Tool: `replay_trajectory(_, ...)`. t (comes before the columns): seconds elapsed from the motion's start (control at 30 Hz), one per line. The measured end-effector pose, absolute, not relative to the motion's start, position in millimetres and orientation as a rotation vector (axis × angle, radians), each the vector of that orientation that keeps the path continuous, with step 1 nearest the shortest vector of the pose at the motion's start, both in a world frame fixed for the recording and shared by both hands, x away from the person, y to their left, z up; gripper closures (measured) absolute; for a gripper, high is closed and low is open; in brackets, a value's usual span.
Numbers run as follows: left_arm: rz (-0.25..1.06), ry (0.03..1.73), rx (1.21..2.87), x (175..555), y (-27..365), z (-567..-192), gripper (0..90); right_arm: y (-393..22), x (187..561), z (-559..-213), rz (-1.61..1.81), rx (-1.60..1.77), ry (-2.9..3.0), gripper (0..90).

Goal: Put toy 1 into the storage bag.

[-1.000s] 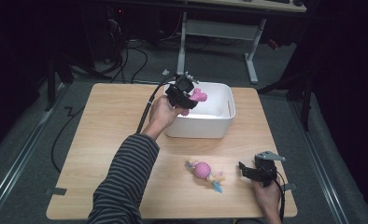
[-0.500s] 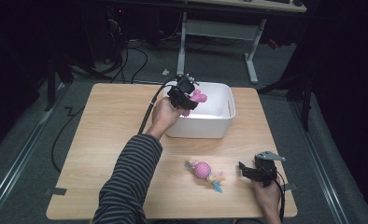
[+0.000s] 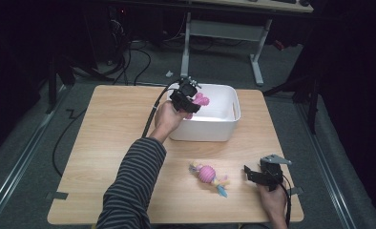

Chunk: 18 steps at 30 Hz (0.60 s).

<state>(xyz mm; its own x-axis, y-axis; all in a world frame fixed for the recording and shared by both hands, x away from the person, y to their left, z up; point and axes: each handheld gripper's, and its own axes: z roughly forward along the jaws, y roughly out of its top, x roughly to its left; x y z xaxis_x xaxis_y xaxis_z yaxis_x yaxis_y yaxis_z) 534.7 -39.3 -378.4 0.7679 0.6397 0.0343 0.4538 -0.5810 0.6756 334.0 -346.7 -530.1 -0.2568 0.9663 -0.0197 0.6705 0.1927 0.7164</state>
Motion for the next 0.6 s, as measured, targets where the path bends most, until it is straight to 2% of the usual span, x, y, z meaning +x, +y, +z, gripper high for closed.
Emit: replay_trajectory(0.6,0.344,0.828,2.337,537.1,-40.2,-388.5,58.2,-346.7,334.0,-530.1,0.827,1.525,2.001,25.9)
